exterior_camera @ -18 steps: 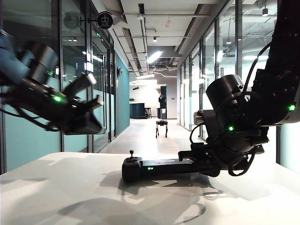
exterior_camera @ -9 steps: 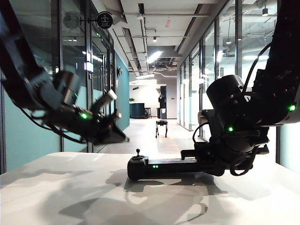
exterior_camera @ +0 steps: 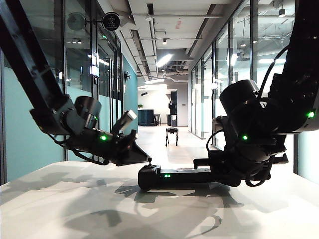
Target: Push the left joystick on the remote control sitting on the white table backward to make the robot dog back up in a straight line until it returns close to you.
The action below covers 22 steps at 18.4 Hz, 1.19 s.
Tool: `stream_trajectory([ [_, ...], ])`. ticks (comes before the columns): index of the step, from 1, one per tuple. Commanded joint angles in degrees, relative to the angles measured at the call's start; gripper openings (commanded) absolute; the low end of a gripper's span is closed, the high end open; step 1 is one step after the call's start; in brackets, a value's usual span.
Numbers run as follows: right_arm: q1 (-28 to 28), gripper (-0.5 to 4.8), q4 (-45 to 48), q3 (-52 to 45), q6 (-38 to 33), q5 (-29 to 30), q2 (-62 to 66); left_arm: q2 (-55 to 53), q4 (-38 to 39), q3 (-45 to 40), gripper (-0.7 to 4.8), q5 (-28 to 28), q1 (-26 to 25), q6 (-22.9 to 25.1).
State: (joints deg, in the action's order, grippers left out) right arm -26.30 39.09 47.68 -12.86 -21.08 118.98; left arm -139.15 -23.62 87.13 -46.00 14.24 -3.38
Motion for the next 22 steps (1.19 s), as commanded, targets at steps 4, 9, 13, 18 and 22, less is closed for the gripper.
stream_trajectory([
  [4, -0.1, 1.65, 2.8, 0.3, -0.9, -0.5, -0.5, -1.2, 4.0, 3.1, -0.05, -1.8, 1.9, 7.0],
  [9, -0.1, 1.65, 2.8, 0.3, -0.9, -1.2, -0.5, -1.2, 4.2, 3.3, -0.05, 1.2, 1.8, 7.9],
  [13, -0.1, 1.65, 2.8, 0.3, -0.9, -1.3, -0.5, -1.2, 3.3, 3.9, -0.06, 2.4, 1.7, 10.4],
  [18, -0.1, 1.65, 2.8, 0.3, -0.9, -1.2, -0.5, -1.2, 4.3, 4.2, -0.06, -1.3, 1.3, 14.1],
  [22, -0.1, 1.65, 2.8, 0.3, -0.8, -1.2, -0.5, -1.2, 4.3, 4.2, -0.06, -3.1, 0.9, 14.7],
])
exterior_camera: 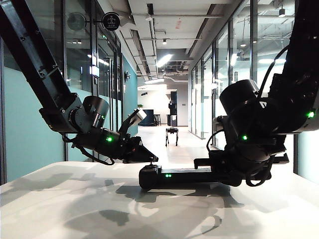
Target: Push the left joystick on the remote control sitting on the white table backward to make the robot dog back up in a straight line until it returns close to you.
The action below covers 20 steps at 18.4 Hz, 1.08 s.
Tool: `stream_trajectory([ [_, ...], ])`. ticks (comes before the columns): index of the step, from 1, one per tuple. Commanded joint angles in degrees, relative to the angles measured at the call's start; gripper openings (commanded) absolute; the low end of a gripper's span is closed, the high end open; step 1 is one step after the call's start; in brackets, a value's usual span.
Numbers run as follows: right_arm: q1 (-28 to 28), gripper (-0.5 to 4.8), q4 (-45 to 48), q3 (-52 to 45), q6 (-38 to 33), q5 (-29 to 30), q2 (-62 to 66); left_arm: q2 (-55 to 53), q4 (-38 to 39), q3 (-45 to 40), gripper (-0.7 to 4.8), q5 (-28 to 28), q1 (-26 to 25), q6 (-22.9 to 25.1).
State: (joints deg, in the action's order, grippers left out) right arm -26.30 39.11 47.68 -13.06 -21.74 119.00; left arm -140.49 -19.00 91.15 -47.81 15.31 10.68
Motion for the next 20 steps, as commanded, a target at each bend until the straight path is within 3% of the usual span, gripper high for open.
stream_trajectory([
  [1, -0.1, 1.65, 2.8, 0.3, -0.6, -0.6, -0.5, 0.1, -0.3, 0.2, -0.06, -1.4, -0.3, 1.2],
  [8, -0.1, 1.65, 2.8, 0.3, -0.6, -0.6, -0.5, 0.1, 0.0, 0.2, -0.06, -5.4, -1.6, 1.4],
  [20, -0.1, 1.65, 2.8, 0.3, -0.6, -0.4, -0.5, 0.1, 0.0, 0.2, -0.06, 0.2, 0.0, 4.1],
])
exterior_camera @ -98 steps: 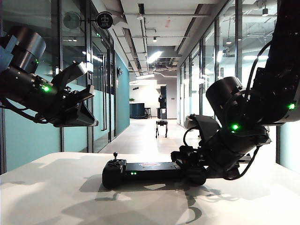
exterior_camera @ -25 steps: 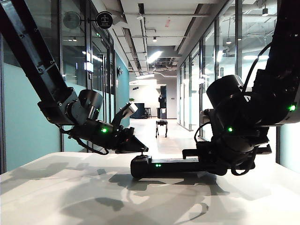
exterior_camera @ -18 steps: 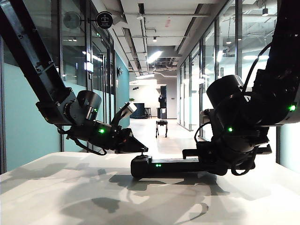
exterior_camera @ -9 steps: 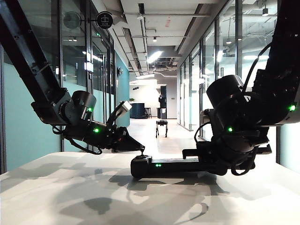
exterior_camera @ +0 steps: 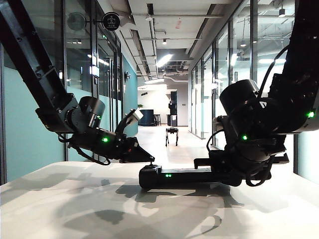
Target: Push the left joystick on the remote control sitting on the white table backward to make the robot dog back up in a straight line until it returns close to you.
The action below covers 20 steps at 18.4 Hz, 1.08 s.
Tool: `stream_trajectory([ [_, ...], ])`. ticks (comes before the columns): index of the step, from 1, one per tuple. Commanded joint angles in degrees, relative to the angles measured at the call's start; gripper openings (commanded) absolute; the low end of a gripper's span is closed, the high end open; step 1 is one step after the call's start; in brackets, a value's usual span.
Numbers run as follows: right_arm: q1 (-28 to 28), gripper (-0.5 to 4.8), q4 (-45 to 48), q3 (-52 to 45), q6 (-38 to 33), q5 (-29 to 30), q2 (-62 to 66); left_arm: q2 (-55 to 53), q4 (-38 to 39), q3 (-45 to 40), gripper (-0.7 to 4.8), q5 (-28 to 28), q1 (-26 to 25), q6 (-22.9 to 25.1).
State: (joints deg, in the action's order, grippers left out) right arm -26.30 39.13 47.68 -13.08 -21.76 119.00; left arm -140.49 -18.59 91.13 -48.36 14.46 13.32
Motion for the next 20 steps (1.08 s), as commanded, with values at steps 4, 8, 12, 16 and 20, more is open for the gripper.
stream_trajectory([
  [4, -0.1, 1.65, 2.9, 0.3, -0.6, -0.4, -0.5, 0.1, -0.3, 0.2, -0.06, 0.7, 1.1, 1.8],
  [8, -0.1, 1.65, 2.9, 0.3, -0.6, -0.4, -0.5, 0.1, -0.2, 0.2, -0.06, -2.0, 0.8, 2.8],
  [12, -0.1, 1.65, 2.9, 0.3, -0.4, -0.4, -0.5, 0.1, 0.4, 0.2, -0.06, -4.7, 0.7, 3.3],
  [16, -0.1, 1.65, 2.9, 0.3, -0.4, -0.4, -0.5, 0.1, 1.4, 0.2, -0.06, -5.9, 0.7, 4.3],
  [20, -0.1, 1.65, 2.9, 0.3, -0.4, -0.4, -0.5, 0.1, 1.6, 0.2, -0.06, -6.9, 0.3, 4.3],
])
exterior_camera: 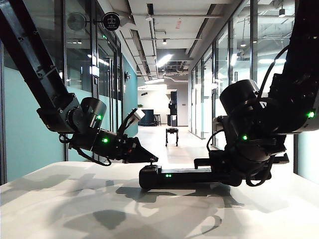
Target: Push the left joystick on the remote control sitting on the white table backward to make the robot dog back up in a straight line until it returns close to you.
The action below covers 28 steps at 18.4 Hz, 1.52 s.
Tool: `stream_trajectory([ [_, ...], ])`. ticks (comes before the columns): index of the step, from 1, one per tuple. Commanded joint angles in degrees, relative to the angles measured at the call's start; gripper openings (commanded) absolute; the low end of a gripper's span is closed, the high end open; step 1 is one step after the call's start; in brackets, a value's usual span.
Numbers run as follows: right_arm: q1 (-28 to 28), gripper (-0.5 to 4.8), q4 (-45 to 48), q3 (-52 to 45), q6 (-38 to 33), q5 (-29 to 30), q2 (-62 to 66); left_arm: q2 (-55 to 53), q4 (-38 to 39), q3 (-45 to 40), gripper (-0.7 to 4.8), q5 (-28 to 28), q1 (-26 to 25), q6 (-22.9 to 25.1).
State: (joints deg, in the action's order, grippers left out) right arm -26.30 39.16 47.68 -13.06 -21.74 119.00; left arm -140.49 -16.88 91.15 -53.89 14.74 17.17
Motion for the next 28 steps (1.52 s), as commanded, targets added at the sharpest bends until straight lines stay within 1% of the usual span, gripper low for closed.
stream_trajectory([
  [1, -0.1, 1.65, 2.9, 0.3, -0.4, -0.4, -0.5, 0.1, 0.0, 0.2, -0.06, -1.4, 0.0, 0.5],
  [8, -0.1, 1.65, 2.9, 0.3, -0.4, -0.4, -0.5, 0.1, 0.5, 0.2, -0.06, -1.5, 0.1, 0.5],
  [9, -0.1, 1.65, 2.9, 0.3, -0.4, -0.4, -0.5, 0.1, 1.1, 0.2, -0.06, -1.5, 0.1, 1.4],
  [15, -0.1, 1.65, 2.9, 0.3, -0.4, -0.4, -0.5, 0.1, 2.7, 0.2, -0.06, -1.5, 0.1, 2.0],
  [28, -0.1, 1.65, 2.9, 0.3, -0.4, -0.4, -0.5, 0.1, 2.7, 0.2, -0.06, -1.9, 0.1, 2.4],
])
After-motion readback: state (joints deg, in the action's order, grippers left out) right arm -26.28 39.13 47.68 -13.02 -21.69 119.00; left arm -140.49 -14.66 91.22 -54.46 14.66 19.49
